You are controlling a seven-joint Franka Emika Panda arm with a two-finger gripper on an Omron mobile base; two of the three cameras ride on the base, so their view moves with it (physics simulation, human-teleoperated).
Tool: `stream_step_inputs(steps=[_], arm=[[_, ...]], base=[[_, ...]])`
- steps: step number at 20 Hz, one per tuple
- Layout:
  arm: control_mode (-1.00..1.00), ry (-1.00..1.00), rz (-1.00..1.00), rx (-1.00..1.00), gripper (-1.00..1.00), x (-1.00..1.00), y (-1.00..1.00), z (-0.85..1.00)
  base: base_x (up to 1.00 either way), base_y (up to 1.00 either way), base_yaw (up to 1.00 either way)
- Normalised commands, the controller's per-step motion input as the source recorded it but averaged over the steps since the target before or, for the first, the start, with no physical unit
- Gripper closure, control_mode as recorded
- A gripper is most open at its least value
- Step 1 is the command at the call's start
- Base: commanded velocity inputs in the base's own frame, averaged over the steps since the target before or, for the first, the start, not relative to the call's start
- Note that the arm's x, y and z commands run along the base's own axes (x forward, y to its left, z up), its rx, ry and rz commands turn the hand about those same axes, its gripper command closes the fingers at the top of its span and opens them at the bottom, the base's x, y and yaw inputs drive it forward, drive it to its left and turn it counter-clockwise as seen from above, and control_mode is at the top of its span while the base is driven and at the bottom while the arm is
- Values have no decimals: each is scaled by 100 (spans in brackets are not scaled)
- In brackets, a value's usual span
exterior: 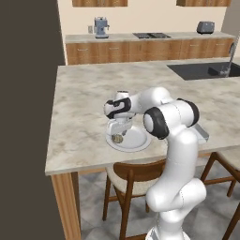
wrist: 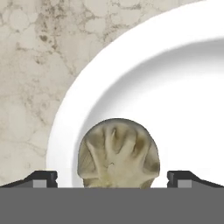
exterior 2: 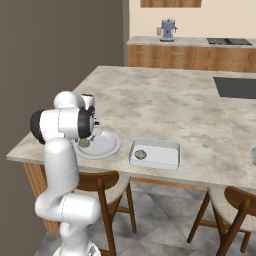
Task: Place two dumplings into each of the tupperware containers and then place the containers in the fridge.
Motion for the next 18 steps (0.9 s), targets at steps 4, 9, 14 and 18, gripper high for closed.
stream_step_inputs(steps=[4,9,14,18], arm=[[-100,-16,0,1,-100,-10,0,-19],[-100,-3,0,0,-100,-23,-2,-5],[-100,-4,0,1,-100,23,0,-5],[-100,0,0,0,-100,17,0,0]], base=[[0,0,0],[0,0,0],[0,0,0],[0,0,0]])
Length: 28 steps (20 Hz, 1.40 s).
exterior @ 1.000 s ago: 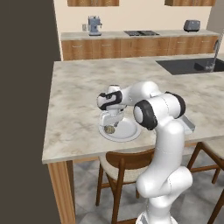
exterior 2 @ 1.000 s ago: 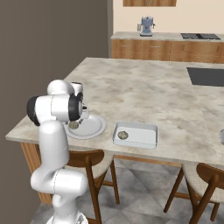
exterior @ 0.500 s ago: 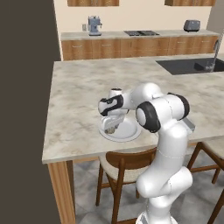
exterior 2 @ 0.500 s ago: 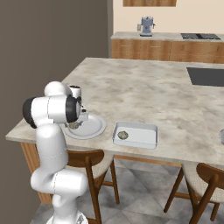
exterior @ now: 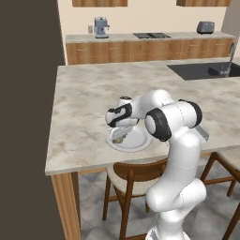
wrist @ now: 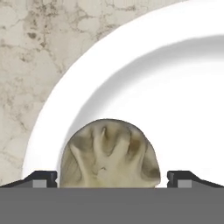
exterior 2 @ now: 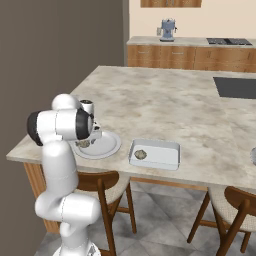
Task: Place two dumplings into each of the tupperware containers and then place the containers in the fridge.
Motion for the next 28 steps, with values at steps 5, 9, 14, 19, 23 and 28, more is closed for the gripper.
stream_step_inputs(steps=[5,9,14,19,23,28], arm=[[-100,0,0,0,100,0,7,-21],[-100,0,-1,0,100,1,-2,12],[-100,0,-10,0,100,0,-81,70],[-100,-7,-22,0,100,-7,-83,61],[-100,0,-24,2,100,-3,-98,24],[-100,0,-9,4,100,13,-100,0]], base=[[0,0,0],[0,0,0],[0,0,0],[0,0,0],[0,0,0],[0,0,0]])
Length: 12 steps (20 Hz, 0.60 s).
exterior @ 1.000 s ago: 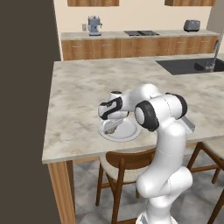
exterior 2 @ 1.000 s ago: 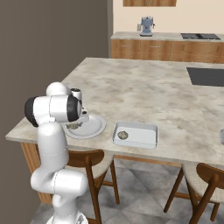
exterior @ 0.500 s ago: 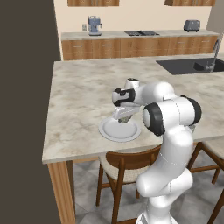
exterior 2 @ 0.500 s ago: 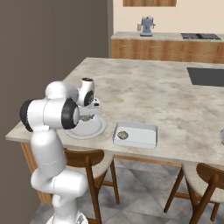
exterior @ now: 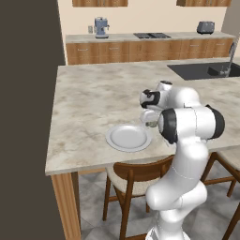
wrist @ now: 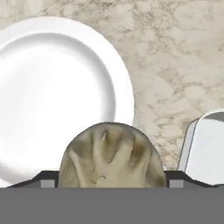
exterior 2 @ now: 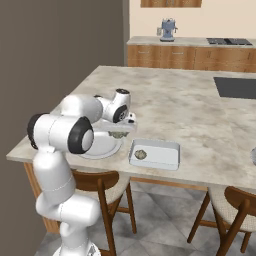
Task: Place two dumplings into each of the tupperware containers and then place the containers in the fridge.
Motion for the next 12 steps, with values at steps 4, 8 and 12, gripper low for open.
stream_step_inputs(steps=[4,8,12], arm=[[-100,0,-2,5,100,39,-100,0],[-100,1,0,6,100,32,-100,-8],[-100,0,0,8,100,-3,-98,-30]], base=[[0,0,0],[0,0,0],[0,0,0]])
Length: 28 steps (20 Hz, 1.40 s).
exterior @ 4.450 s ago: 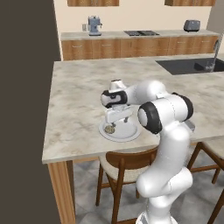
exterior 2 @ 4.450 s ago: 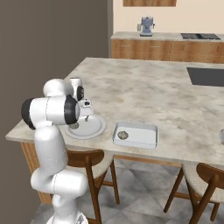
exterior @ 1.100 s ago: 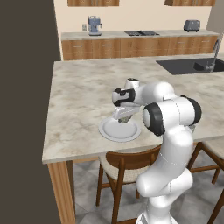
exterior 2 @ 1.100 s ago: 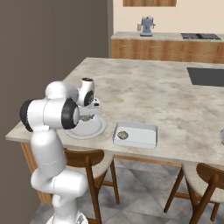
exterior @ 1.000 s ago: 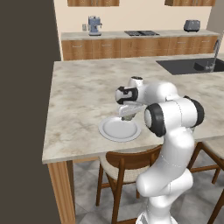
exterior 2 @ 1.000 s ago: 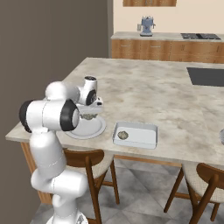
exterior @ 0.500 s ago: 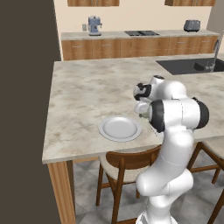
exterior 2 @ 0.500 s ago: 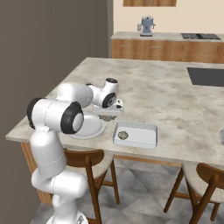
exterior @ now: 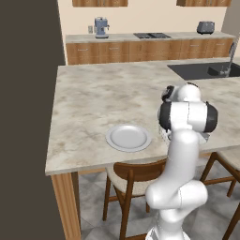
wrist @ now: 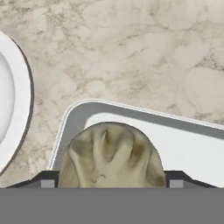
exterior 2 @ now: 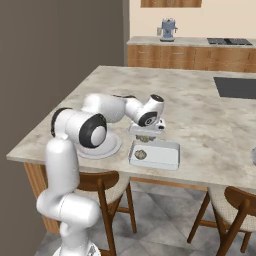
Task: Place two dumplings into each of the tupperware containers and then place the containers in the fridge.
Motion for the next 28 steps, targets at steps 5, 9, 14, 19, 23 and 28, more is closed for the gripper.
stream_step_inputs(steps=[5,9,14,19,23,28], arm=[[-100,0,0,1,100,-6,-65,-48],[-100,0,-1,0,100,-3,-33,-50],[-100,0,-3,-2,100,-3,-12,-40],[-100,0,0,0,-100,0,0,-4],[-100,2,-2,0,-100,-4,4,8],[-100,9,-12,-4,-100,-36,24,52]], base=[[0,0,0],[0,0,0],[0,0,0],[0,0,0],[0,0,0],[0,0,0]])
